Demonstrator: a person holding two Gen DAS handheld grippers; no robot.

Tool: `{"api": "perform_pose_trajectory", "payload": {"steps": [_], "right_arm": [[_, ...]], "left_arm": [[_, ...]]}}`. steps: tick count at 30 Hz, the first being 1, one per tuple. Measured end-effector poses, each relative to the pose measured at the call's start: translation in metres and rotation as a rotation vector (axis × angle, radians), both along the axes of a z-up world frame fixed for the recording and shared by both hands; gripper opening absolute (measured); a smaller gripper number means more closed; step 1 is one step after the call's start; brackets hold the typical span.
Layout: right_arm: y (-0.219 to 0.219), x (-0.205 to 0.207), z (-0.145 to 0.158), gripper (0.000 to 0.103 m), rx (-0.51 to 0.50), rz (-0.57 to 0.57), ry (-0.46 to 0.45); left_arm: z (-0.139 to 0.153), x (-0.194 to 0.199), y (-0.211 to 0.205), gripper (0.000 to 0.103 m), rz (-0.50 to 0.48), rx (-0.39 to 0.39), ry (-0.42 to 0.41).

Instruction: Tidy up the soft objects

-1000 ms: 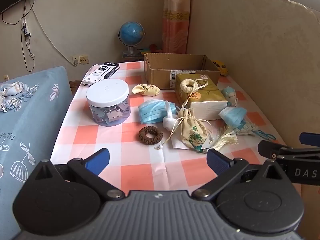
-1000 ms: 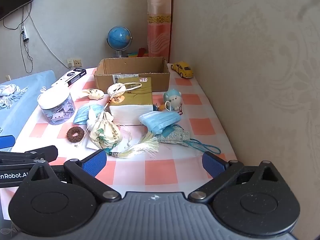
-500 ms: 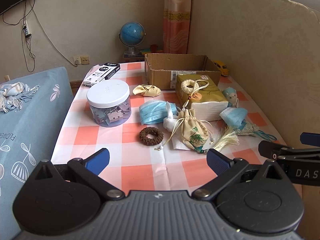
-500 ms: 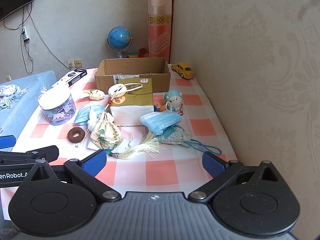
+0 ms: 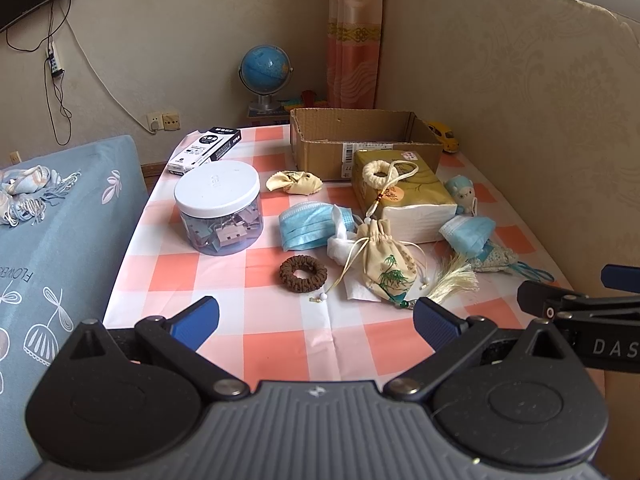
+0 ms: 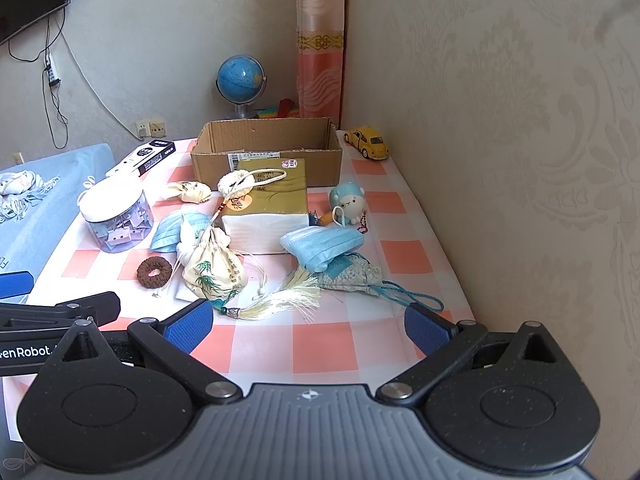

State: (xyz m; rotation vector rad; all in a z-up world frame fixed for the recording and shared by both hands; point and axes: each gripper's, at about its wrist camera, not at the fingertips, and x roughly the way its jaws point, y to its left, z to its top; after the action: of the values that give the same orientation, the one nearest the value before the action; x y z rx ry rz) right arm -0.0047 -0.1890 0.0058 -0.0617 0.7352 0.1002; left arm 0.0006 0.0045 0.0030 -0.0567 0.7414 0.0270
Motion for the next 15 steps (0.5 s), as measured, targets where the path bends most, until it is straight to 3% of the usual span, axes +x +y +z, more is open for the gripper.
{"api": "perform_pose_trajectory", "payload": {"steps": [15], "right_arm": [[-0.0003,-0.0004,0.0005,0.103,0.0,0.001,-0.004]], "left_arm": [[0.0016,-0.0007,0.0004,0.103,0.001,0.001,-0.002]]}}
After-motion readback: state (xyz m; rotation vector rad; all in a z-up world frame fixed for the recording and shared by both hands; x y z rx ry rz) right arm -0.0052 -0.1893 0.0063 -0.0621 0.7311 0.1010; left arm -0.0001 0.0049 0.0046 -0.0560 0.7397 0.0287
